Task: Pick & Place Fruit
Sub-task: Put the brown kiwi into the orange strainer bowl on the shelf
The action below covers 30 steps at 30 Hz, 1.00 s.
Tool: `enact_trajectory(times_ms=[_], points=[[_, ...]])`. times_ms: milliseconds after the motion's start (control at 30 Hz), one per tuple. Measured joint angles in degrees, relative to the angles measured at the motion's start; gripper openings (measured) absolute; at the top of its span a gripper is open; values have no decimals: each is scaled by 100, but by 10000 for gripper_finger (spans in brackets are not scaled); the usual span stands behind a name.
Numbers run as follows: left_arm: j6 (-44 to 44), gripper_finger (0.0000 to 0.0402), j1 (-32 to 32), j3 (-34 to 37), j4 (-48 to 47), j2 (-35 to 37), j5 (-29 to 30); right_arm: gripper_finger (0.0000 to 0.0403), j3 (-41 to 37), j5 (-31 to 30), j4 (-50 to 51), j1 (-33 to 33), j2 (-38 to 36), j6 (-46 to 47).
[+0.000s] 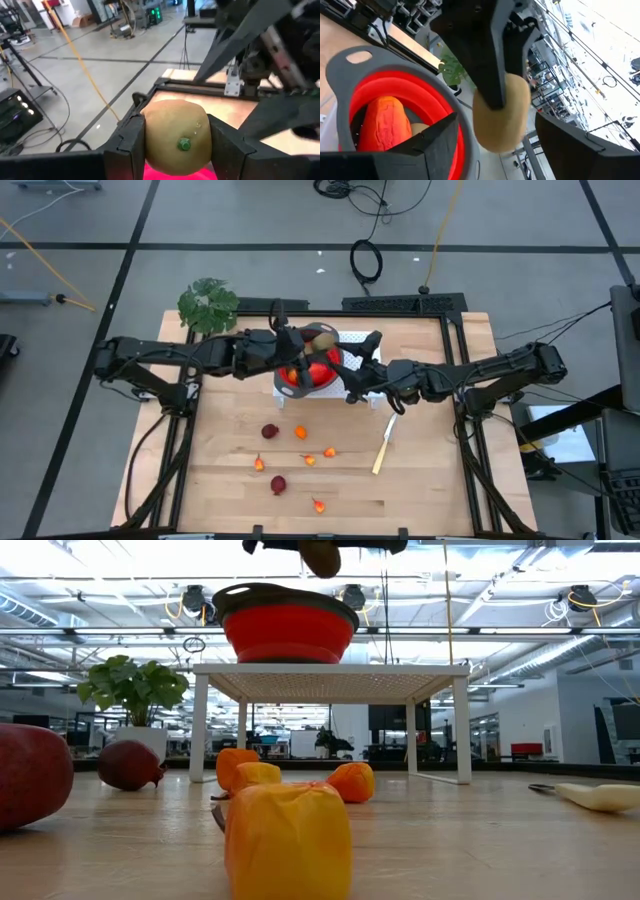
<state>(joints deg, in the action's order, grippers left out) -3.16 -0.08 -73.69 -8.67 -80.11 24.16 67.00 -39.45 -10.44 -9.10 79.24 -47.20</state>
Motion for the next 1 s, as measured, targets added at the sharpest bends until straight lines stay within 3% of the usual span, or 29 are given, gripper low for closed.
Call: enact_trajectory(times_ms=[267, 667, 867, 1000], points=[[508, 163, 244, -2, -343, 171, 18, 246, 0, -1040, 7, -146, -31, 59], [2940, 163, 635, 7, -1826, 613, -420, 153, 0, -1125, 137, -153, -47, 717], [3887, 165, 851, 5, -2232, 792, -949, 79, 2, -279, 775, -47, -313, 1585], [4364, 164, 1006, 9, -2334, 863, -1636, 31, 2, 411, 1236, 93, -602, 2172]])
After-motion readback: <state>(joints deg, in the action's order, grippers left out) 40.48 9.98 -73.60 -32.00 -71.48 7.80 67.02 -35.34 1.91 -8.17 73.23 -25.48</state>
